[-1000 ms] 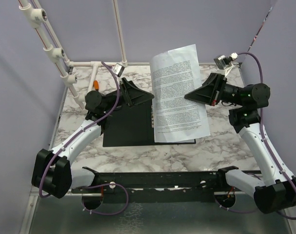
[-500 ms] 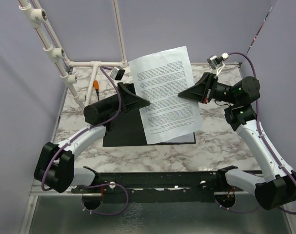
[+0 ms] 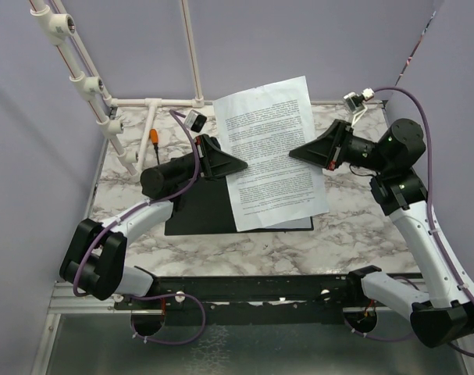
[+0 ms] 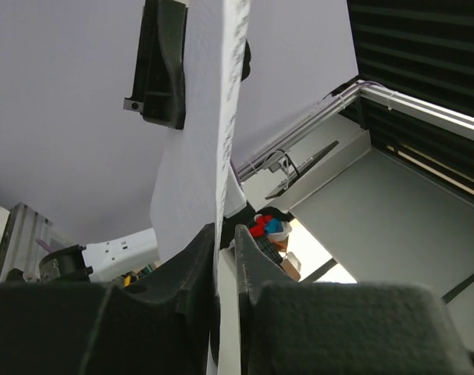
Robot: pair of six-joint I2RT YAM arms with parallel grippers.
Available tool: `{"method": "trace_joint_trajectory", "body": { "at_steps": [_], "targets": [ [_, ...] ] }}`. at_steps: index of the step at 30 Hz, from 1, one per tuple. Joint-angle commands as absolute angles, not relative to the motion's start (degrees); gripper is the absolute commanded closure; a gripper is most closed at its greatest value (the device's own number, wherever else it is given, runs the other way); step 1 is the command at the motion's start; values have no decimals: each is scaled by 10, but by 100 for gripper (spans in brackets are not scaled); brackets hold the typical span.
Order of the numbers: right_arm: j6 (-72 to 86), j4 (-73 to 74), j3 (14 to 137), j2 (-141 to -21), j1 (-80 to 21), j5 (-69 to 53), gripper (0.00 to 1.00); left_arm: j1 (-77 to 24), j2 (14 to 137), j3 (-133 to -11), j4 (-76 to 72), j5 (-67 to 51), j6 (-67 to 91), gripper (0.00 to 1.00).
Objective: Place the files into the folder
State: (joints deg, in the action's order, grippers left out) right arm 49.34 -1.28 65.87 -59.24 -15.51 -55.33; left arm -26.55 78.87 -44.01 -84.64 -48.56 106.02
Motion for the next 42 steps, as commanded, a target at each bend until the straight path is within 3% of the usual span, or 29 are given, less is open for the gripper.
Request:
{"method": "trace_joint_trajectory", "body": {
  "at_steps": [1, 7, 12, 21, 33, 42],
  "targets": [
    [446, 49, 677, -581, -159, -528, 99, -265, 788, -423, -913, -489, 1027, 85],
    [430, 65, 685, -582, -158, -526, 99, -265, 787, -417, -868, -492, 999, 100],
    [410, 87, 693, -584, -159, -526, 99, -265, 781, -419, -800, -491, 961, 100],
    [410, 76, 683, -587, -160, -553, 99, -265, 721, -460, -411, -447, 718, 100],
    [435, 19, 670, -623, -213, -557, 99, -265, 724, -478, -299, -406, 664, 100],
    [334, 180, 712, -647, -215, -453, 99, -265, 712, -495, -270, -417, 640, 100]
  ]
}}
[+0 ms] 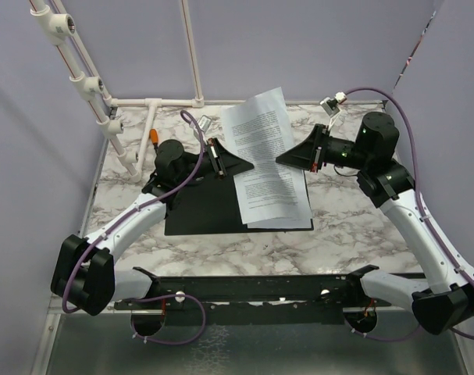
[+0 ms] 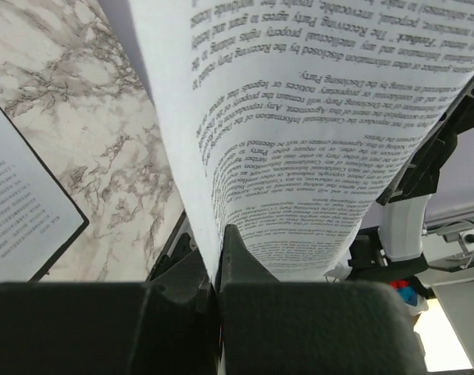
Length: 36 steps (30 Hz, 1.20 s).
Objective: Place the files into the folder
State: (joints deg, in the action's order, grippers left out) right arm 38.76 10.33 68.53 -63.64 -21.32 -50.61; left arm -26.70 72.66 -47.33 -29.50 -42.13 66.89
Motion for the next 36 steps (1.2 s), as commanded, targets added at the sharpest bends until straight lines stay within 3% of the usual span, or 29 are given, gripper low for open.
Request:
{"method": "trace_joint_trajectory", "body": {
  "at_steps": [1, 4, 9, 14, 26, 36],
  "targets": [
    [328, 187, 713, -649, -215, -449, 99, -265, 711, -497, -270, -421, 638, 100],
    [317, 196, 711, -651, -215, -438, 98, -265, 704, -499, -270, -427, 631, 100],
    [312, 196, 704, -656, -215, -431, 83, -265, 700, -498, -270, -436, 627, 100],
    [314, 190, 697, -662, -215, -427, 75, -265, 697, -494, -270, -442, 626, 100],
    [305, 212, 684, -667, -215, -368, 69, -265, 682, -500, -270, -453, 617, 100],
    [319, 179, 667, -671, -215, -401, 69, -265, 655, -512, -270, -465, 601, 100]
  ]
}}
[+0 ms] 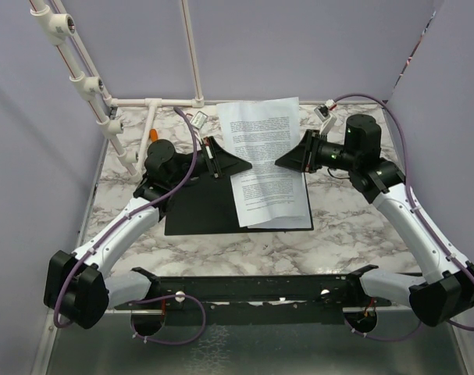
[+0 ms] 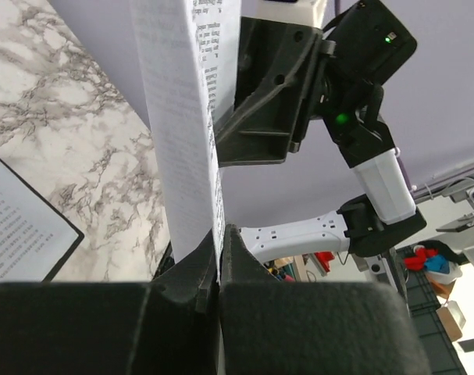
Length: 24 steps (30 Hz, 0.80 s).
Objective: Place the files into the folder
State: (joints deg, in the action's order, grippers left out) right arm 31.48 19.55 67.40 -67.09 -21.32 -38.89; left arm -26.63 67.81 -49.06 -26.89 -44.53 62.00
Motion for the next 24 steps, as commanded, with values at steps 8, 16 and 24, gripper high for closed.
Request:
{"method": "trace_joint_trajectory", "body": {
  "at_steps": [8, 16, 24],
  "targets": [
    [336, 142, 650, -651, -215, -426, 95, -265, 653, -507, -270, -461, 604, 100],
    [317, 182, 667, -637, -215, -383, 99, -265, 660, -508, -208, -432, 565, 84],
    [274, 247, 696, -645, -215, -342, 99, -262, 678, -529, -38, -362, 449, 57]
  ]
}}
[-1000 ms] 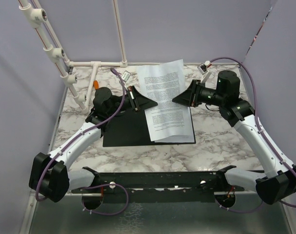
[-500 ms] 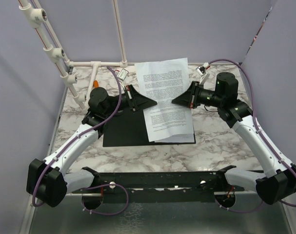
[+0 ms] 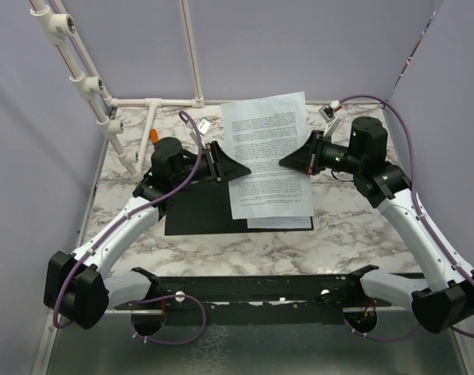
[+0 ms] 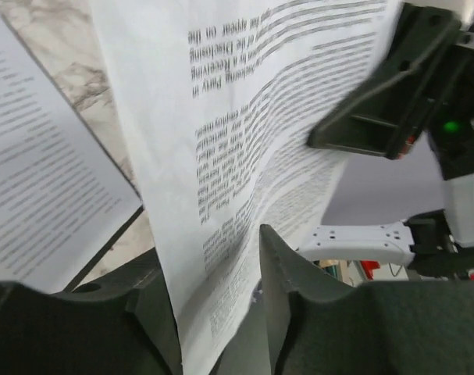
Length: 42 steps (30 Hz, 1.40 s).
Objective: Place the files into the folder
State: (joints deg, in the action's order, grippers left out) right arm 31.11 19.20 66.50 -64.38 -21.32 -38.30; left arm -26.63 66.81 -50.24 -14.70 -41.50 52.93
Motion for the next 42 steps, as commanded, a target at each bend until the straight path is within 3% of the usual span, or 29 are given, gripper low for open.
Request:
{"method": "trace_joint_trajectory", "body": {
  "at_steps": [1, 6, 13, 23, 31, 42],
  "targets": [
    [267, 257, 698, -647, -215, -335, 99, -261, 680, -533, -18, -347, 437, 51],
    [238, 301, 706, -661, -215, -308, 99, -250, 692, -558, 89, -275, 379, 39],
    [218, 340, 716, -696, -215, -280, 99, -241, 732, -580, 186, -166, 350, 34],
    [233, 326, 721, -774, -200, -315, 100, -240, 803, -563, 204, -133, 349, 22],
    [272, 262, 699, -827, -167, -389, 99, -241, 861, -564, 220, -81, 350, 2],
    [319, 158, 634, -921, -106, -477, 99, -241, 925, -571, 221, -61, 351, 1]
  ]
}}
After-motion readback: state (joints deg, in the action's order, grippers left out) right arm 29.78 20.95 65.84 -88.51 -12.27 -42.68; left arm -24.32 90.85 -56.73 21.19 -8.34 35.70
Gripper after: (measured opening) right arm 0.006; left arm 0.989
